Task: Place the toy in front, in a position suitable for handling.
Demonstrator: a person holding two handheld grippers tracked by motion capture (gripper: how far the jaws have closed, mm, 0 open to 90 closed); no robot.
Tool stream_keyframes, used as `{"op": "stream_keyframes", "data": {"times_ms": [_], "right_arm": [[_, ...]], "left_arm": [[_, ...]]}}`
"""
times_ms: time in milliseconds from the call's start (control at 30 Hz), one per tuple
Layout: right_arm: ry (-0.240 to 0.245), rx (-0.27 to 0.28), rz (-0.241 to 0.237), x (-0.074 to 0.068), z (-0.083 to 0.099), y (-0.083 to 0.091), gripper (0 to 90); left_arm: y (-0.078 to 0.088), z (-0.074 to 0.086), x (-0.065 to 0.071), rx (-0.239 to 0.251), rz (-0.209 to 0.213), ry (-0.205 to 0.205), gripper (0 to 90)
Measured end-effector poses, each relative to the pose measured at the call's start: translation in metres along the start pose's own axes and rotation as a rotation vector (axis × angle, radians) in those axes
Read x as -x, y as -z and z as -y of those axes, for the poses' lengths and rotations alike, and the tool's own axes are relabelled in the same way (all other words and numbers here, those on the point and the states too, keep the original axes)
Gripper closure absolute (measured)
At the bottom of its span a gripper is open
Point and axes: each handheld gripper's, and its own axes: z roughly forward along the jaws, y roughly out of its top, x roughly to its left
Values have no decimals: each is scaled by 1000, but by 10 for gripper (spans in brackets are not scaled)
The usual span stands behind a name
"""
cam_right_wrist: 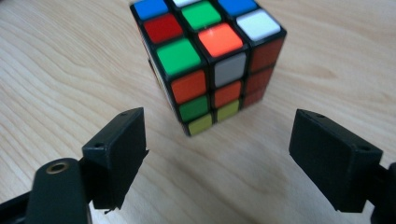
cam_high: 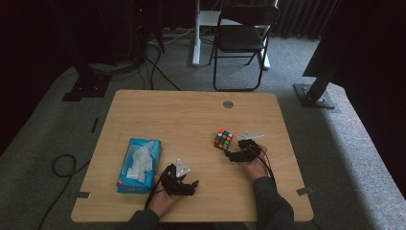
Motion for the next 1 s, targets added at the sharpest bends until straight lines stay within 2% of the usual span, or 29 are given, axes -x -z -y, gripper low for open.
{"op": "stream_keyframes", "data": {"times_ms": [100, 200, 367, 400, 500, 567, 700, 800, 867, 1000], "right_arm": [[5, 15, -7, 1, 0, -2, 182], [-14, 13, -4, 1, -4, -5, 176], [9, 29, 1, 0, -12, -9, 162], [7, 22, -9, 1, -14, -11, 138], [47, 15, 13, 2, -17, -15, 136], [42, 25, 4, 5, -20, -17, 138], [50, 17, -23, 9, -20, -22, 194], [49, 20, -25, 9, -19, -21, 228], [47, 32, -31, 9, -16, -20, 286], [44, 37, -27, 8, -13, -17, 325]], "left_arm": [[0, 0, 0, 0, 0, 0, 178], [0, 0, 0, 0, -1, 1, 178], [0, 0, 0, 0, -1, 1, 178], [0, 0, 0, 1, -1, 0, 178], [0, 0, 0, 0, -1, 1, 178], [0, 0, 0, 0, -1, 0, 178], [0, 0, 0, -1, -1, 0, 178], [0, 0, 0, 1, -1, 0, 178], [0, 0, 0, 0, -1, 0, 178], [0, 0, 0, 1, -1, 1, 178]]}}
